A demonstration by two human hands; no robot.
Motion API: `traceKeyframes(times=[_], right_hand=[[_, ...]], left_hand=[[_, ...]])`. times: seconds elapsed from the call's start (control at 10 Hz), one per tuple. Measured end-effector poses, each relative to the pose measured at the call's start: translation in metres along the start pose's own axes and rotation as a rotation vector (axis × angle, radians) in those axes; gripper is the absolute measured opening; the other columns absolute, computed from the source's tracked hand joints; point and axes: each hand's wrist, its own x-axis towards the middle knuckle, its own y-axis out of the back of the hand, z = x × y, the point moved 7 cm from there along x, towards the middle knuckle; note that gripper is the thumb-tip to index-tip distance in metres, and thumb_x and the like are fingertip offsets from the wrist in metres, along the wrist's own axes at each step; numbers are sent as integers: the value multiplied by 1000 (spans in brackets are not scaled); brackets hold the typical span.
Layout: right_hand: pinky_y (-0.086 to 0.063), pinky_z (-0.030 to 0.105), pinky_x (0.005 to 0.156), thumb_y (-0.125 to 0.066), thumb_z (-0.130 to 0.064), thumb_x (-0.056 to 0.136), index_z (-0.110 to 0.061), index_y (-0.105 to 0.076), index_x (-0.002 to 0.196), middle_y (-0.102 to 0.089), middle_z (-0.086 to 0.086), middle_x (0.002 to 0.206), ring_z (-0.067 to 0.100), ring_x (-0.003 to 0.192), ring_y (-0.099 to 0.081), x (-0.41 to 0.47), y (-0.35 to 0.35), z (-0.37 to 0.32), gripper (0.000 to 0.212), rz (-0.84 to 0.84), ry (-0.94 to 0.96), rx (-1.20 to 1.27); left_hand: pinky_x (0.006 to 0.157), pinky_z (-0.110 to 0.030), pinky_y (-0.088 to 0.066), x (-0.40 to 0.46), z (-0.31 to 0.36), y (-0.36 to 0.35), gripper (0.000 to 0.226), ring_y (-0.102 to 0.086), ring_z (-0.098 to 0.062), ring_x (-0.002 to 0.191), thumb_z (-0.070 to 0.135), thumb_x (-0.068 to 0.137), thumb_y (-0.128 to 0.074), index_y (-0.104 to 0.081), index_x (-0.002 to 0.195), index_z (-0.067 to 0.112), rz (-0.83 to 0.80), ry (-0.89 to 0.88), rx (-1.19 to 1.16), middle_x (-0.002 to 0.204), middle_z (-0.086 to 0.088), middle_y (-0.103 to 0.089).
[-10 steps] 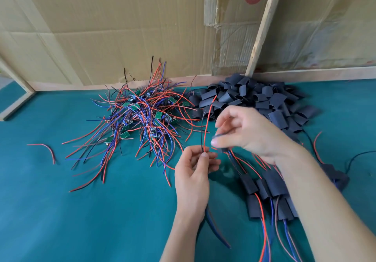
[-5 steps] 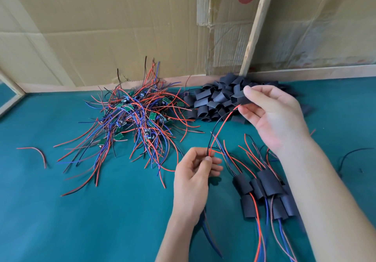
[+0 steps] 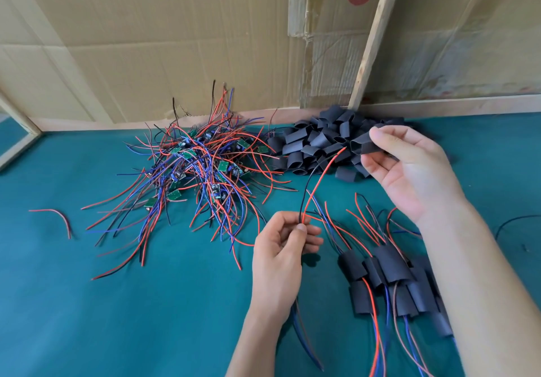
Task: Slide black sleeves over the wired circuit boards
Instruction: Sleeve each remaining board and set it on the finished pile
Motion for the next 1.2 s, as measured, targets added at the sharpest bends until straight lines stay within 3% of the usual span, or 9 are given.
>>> traceKeyframes(times=[0.4,0.7,0.8,0.9,1.0,1.1,1.2], right_hand=[[-59,28,68,-81,-14,69,-16,-71,78,-71,6,81,19,72,-70,-8,-27,0,14,-136,12,-85],[-58,30,67,-86,-10,66,-10,-68,94,-69,0,73,16,74,-67,-16,-45,5,34,-157,83,-356],[-59,42,76,-86,0,72,-9,-68,100,-67,1,69,21,77,-68,-17,-49,24,35,-146,19,-406],[-62,43,76,-85,2,73,-7,-67,103,-67,5,69,24,76,-70,-19,-57,35,37,-176,-22,-384],[-61,33,67,-85,5,73,-6,-66,103,-69,10,73,21,71,-68,-22,-63,45,37,-202,-45,-414],[-62,36,68,-85,8,73,-5,-66,105,-67,19,82,26,72,-67,-25,-65,59,39,-191,-106,-427],[-59,29,64,-84,9,73,-5,-68,102,-68,16,76,24,69,-69,-25,-63,62,36,-190,-129,-434]], left_hand=[[70,-25,-56,-1,0,0,21,-70,-20,74,-5,101,-48,-66,96,4,2,10,3,85,-13,-75],[68,-23,-56,1,-2,3,18,-72,-18,74,-3,99,-54,-70,97,4,51,-7,14,85,-13,-75],[71,-23,-58,1,0,6,20,-73,-19,77,-3,99,-56,-73,93,8,111,-27,-46,86,-17,-74],[75,-28,-61,0,1,8,21,-75,-24,82,-1,100,-57,-74,93,10,152,-33,-118,87,-17,-73],[72,-31,-62,1,1,8,19,-76,-26,84,2,101,-57,-73,97,11,156,-31,-137,83,-10,-71],[66,-32,-62,0,2,9,15,-76,-25,87,1,101,-56,-68,97,9,160,-34,-142,86,-13,-71],[68,-32,-62,0,2,8,10,-75,-25,90,-2,100,-57,-63,98,7,143,-47,-135,89,-11,-72]])
